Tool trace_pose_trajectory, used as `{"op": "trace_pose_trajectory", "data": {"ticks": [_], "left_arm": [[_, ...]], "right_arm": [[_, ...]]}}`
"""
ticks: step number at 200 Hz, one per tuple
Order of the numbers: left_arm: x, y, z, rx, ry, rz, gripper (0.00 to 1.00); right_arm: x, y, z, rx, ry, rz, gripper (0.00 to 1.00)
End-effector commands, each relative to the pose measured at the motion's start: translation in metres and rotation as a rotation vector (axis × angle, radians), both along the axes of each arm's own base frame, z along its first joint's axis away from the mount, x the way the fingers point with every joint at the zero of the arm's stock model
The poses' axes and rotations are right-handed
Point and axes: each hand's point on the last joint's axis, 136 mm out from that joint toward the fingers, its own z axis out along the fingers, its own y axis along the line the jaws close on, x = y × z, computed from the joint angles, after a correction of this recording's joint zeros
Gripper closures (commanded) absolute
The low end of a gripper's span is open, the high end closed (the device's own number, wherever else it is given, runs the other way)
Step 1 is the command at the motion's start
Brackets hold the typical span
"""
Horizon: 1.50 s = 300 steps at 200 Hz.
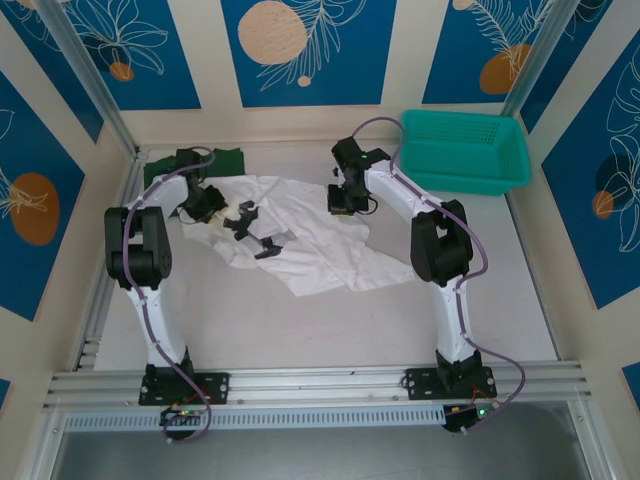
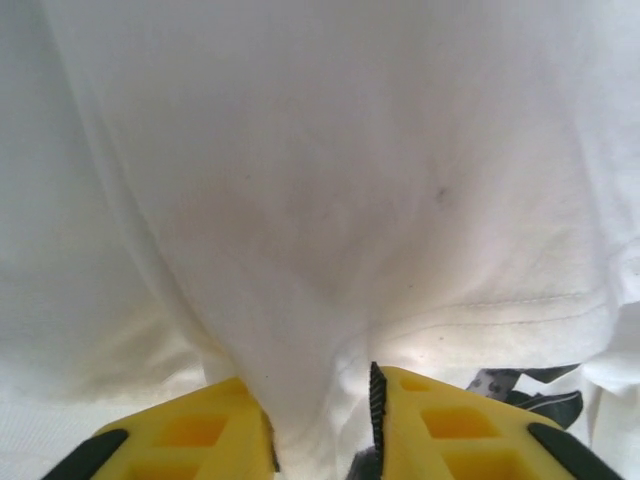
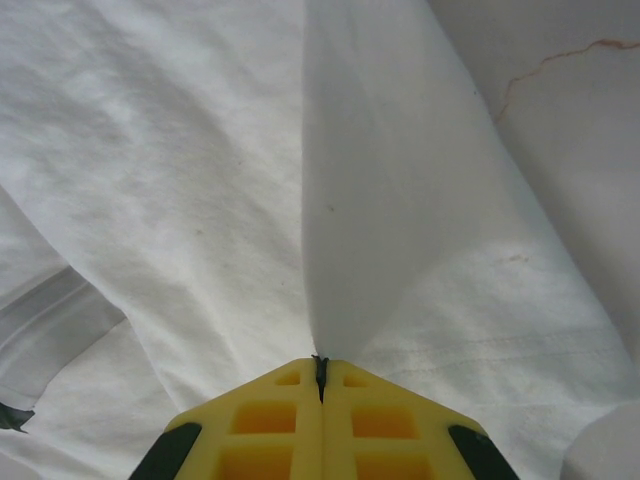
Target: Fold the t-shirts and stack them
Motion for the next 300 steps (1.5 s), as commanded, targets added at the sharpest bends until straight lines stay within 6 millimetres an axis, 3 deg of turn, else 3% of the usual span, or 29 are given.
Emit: {"op": "trace_pose_trajectory", "data": {"ticks": [1, 51, 110, 300], "left_arm": [[0.004, 0.003, -0.001, -0.021, 0.006, 0.009, 0.74], [0.008, 0.002, 0.006, -0.021, -0.01, 0.005, 0.91], [0.01, -0.003, 0.019, -0.034, -0.033, -0.009, 0.76], [0.004, -0.032, 0.02, -0.087, -0.005, -0.03, 0.7]], "right_arm": [[-0.003, 0.0, 0.022, 0.038, -0.03, 0.014, 1.0], [-0.002, -0.004, 0.032, 0.058, -0.046, 0.004, 1.0], [0.0, -0.007, 0.047, 0.091, -0.068, -0.007, 1.0], [0.001, -0.014, 0.042, 0.097, -0.053, -0.025, 1.0]]}}
